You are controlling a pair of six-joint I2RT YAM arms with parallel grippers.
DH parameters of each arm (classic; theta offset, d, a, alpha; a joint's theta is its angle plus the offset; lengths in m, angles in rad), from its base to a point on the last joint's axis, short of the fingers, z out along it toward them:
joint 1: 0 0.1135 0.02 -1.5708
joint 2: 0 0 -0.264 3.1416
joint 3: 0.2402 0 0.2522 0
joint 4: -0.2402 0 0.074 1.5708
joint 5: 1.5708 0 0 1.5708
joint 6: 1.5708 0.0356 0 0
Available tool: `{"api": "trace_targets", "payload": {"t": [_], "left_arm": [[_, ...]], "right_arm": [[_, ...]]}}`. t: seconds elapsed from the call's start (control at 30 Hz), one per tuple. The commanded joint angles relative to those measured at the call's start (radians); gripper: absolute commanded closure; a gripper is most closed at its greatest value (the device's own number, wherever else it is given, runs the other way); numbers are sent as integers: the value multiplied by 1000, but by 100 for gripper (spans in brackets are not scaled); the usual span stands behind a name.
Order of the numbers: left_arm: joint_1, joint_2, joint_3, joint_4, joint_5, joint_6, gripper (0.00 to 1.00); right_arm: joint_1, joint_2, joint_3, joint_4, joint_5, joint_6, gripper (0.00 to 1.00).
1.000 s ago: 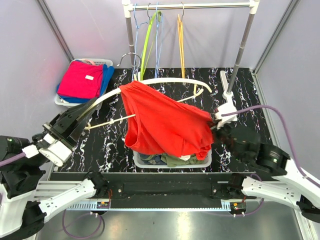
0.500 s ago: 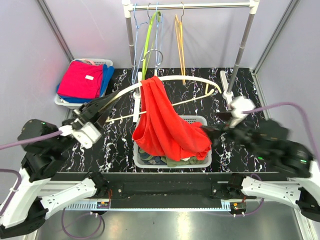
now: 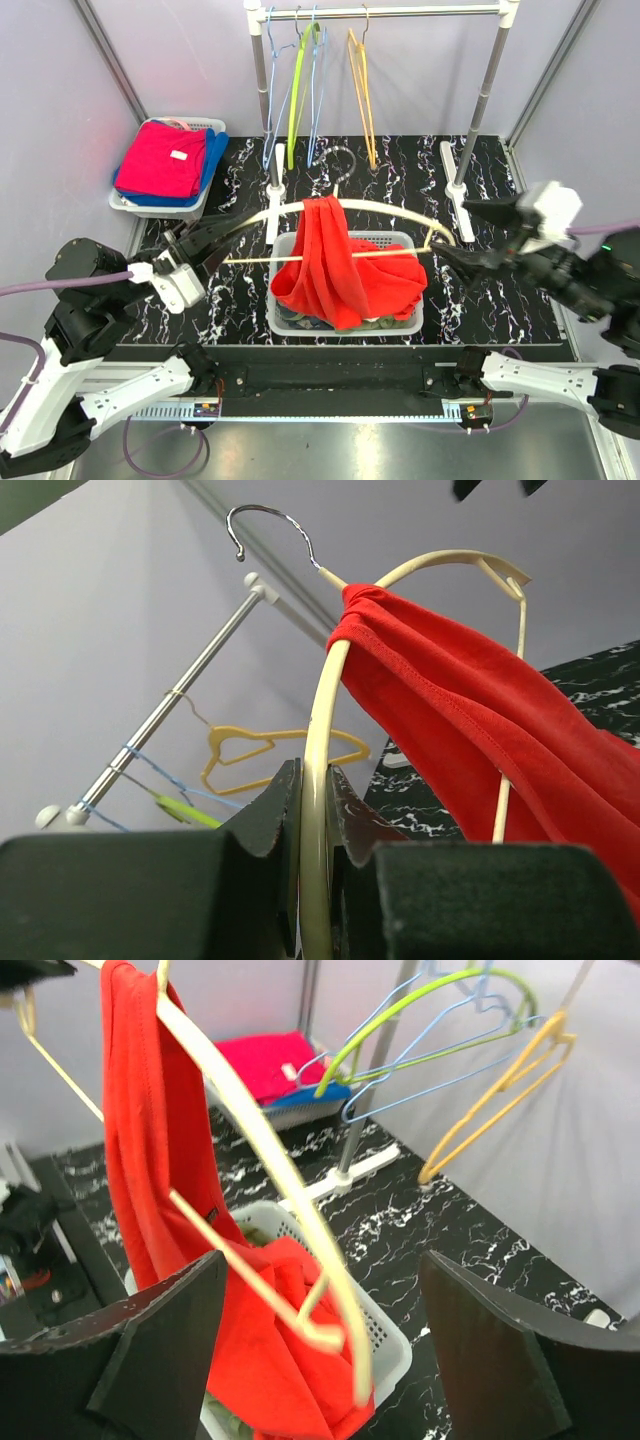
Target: Remove the tank top from the hanger
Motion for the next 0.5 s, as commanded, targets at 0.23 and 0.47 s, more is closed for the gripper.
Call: {"api": "trace_targets", "payload": {"t": [0.23,0.47], "left_arm": [[2,-31,17,23,149,-5,100],[2,-41,19,18,152,-8,100]], "right_arm": [[-1,132,67,-100,-176,-56,17],[0,133,62,-115,-205,-48,58]]}}
